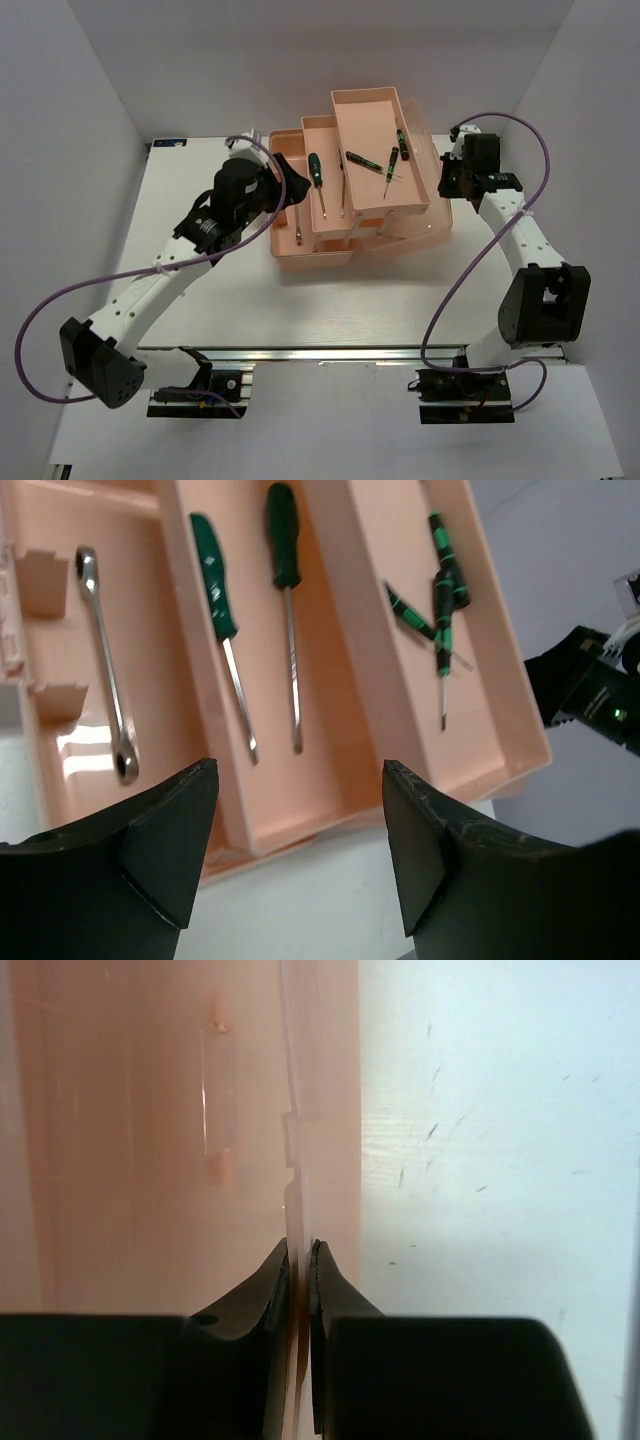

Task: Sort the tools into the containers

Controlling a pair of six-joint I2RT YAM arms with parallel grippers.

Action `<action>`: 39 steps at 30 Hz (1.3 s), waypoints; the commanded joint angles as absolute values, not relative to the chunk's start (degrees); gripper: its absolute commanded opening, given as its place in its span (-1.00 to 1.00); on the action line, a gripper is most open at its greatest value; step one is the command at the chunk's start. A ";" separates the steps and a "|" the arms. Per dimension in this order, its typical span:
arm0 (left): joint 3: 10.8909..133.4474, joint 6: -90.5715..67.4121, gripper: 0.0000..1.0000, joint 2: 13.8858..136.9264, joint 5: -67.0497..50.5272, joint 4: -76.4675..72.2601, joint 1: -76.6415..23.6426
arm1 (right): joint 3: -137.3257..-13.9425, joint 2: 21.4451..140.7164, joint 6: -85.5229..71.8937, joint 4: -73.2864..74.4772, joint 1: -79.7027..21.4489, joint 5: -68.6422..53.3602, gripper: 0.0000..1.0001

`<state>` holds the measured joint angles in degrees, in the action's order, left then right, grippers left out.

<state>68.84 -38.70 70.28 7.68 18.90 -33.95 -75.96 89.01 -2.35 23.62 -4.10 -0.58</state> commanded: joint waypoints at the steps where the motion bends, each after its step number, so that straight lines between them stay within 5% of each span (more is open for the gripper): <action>1: 75.31 -37.79 0.52 73.90 6.42 16.61 -33.75 | -82.35 82.97 -2.47 8.18 -6.85 3.33 -1.00; 22: 118.45 -57.21 0.52 115.64 -11.42 3.16 -30.76 | -75.24 74.97 25.66 -16.96 -28.73 19.33 -1.00; 34: 127.44 -61.87 0.51 125.33 -10.19 7.13 -29.80 | -73.13 74.27 30.14 -20.39 -34.36 20.04 -1.00; 35: 127.27 -62.40 0.45 125.85 -10.46 6.42 -29.71 | -72.86 74.35 30.23 -20.30 -34.54 19.95 -1.00; 38: 127.88 -64.33 -0.31 127.00 -12.13 3.52 -29.27 | -72.16 73.83 29.88 -19.52 -35.07 18.99 -1.00; 39: 128.40 -64.77 -0.52 127.61 -12.56 3.25 -29.09 | -71.90 73.65 29.71 -19.16 -35.07 18.81 -0.72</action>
